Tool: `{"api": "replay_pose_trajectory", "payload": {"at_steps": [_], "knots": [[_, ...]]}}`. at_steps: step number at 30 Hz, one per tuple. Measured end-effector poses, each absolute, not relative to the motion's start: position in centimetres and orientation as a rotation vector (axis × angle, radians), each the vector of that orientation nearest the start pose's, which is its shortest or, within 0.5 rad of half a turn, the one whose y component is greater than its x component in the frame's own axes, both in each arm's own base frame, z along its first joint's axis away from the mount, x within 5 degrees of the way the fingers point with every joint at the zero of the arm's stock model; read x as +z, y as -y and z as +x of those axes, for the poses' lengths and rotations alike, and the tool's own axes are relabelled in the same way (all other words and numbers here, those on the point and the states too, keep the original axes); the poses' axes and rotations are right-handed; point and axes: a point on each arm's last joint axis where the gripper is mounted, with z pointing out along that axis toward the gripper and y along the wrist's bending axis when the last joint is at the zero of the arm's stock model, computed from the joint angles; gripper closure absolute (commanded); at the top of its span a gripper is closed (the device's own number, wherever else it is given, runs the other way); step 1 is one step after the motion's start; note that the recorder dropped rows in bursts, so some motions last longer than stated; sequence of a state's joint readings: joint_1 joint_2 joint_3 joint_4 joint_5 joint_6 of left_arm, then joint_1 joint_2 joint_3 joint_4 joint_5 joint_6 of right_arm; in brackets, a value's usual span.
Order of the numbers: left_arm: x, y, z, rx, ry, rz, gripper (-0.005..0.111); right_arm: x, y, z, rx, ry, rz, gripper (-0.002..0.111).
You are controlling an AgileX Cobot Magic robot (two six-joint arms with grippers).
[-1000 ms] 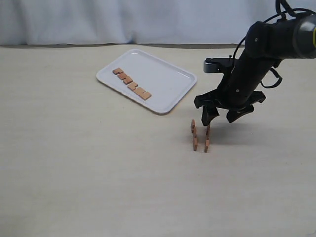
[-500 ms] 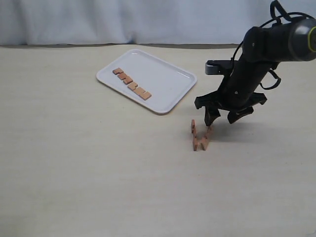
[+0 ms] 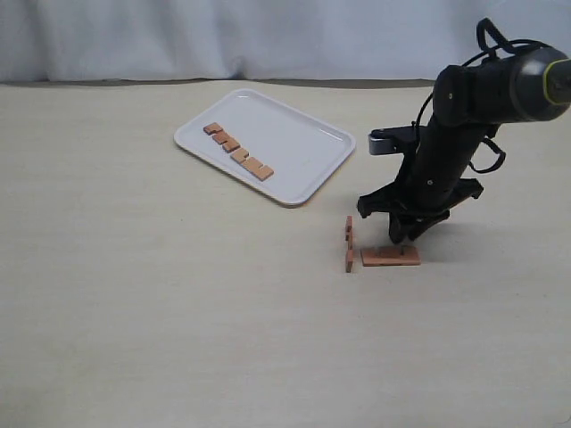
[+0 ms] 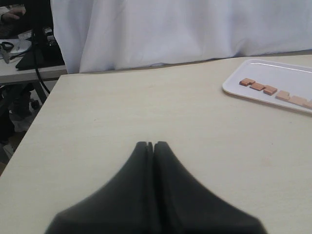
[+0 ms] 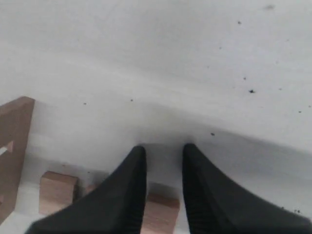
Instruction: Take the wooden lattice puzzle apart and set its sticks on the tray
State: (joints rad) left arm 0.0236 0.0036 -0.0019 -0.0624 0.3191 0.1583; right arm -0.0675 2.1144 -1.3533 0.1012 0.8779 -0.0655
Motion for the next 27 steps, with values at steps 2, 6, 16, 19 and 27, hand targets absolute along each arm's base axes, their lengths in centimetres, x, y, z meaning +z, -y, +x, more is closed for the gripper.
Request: {"api": "replay_pose_trajectory", "payload": {"at_steps": [2,6,16,19,27], "knots": [[18.5,0.1,5.4,0.07,-1.803,0.082,0.107,11.7,1.9,38.8,0.126,-3.128,0.064,0.083],[18.5,0.1,5.4,0.07,-1.803,0.082,0.107,13.4,1.8,38.5,0.131,-3.131,-0.038,0.083],[18.5,0.1,5.4,0.07,-1.803,0.082,0.107,17.4,0.1,36.6,0.146,-3.093,-0.523,0.083],[18.5,0.1,5.4,0.07,-1.803,0.082,0.107,16.9,-2.1,35.5,0.164,-3.032,-0.931,0.083],[18.5,0.1,5.4,0.07,-1.803,0.082,0.107,14.6,-3.8,34.6,0.043,-2.817,-1.474,0.083]]}}
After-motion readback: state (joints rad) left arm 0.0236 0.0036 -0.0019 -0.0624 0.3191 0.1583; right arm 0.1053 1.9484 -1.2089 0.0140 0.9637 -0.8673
